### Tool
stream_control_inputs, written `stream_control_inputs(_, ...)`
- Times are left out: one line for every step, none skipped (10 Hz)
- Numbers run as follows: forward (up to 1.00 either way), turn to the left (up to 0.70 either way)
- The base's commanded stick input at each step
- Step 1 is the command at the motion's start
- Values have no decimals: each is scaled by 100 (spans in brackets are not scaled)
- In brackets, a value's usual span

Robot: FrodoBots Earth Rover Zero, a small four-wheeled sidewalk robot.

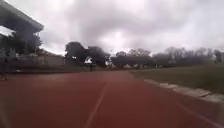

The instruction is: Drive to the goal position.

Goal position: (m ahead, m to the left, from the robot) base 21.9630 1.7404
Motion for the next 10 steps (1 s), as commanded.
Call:
stream_control_inputs(50,2)
stream_control_inputs(50,2)
stream_control_inputs(50,2)
stream_control_inputs(50,2)
stream_control_inputs(50,2)
stream_control_inputs(50,2)
stream_control_inputs(50,2)
stream_control_inputs(50,2)
stream_control_inputs(50,2)
stream_control_inputs(50,2)
